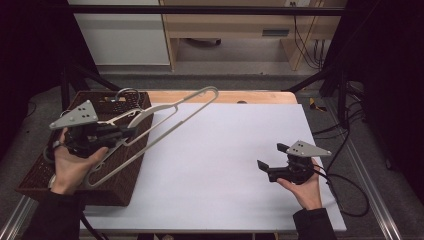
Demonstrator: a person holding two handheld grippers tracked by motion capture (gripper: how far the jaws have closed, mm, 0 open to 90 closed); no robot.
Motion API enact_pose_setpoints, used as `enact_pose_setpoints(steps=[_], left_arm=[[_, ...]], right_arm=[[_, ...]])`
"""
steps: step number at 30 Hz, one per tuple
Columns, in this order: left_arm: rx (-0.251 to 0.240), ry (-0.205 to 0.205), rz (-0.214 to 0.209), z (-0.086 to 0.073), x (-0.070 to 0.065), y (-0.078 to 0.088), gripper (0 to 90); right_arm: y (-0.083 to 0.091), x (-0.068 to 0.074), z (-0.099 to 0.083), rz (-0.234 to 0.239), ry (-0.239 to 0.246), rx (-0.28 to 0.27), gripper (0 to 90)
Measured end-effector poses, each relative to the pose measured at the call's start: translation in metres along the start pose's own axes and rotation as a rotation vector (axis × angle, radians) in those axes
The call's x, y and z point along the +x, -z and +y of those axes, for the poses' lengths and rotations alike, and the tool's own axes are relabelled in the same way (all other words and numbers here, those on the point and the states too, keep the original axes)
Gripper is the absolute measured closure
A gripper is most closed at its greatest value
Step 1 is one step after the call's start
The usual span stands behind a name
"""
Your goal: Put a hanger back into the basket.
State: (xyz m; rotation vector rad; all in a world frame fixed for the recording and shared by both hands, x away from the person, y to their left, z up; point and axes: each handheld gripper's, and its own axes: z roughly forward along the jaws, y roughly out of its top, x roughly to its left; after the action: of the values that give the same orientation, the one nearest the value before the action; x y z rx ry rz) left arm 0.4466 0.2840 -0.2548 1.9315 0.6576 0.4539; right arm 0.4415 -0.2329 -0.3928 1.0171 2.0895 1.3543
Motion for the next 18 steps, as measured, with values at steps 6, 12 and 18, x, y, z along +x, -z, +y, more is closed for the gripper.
enact_pose_setpoints(steps=[6,12,18], left_arm=[[0.03,0.022,0.043,-0.009,0.035,0.007,86.8],[0.04,0.067,0.067,-0.025,0.063,0.014,86.8],[0.046,0.094,0.104,-0.04,0.085,0.024,86.8]], right_arm=[[0.001,-0.002,-0.001,-0.005,-0.008,0.002,8.5],[0.001,-0.003,-0.002,-0.013,-0.01,-0.002,8.3],[0.0,-0.003,-0.003,-0.012,-0.01,0.005,8.2]])
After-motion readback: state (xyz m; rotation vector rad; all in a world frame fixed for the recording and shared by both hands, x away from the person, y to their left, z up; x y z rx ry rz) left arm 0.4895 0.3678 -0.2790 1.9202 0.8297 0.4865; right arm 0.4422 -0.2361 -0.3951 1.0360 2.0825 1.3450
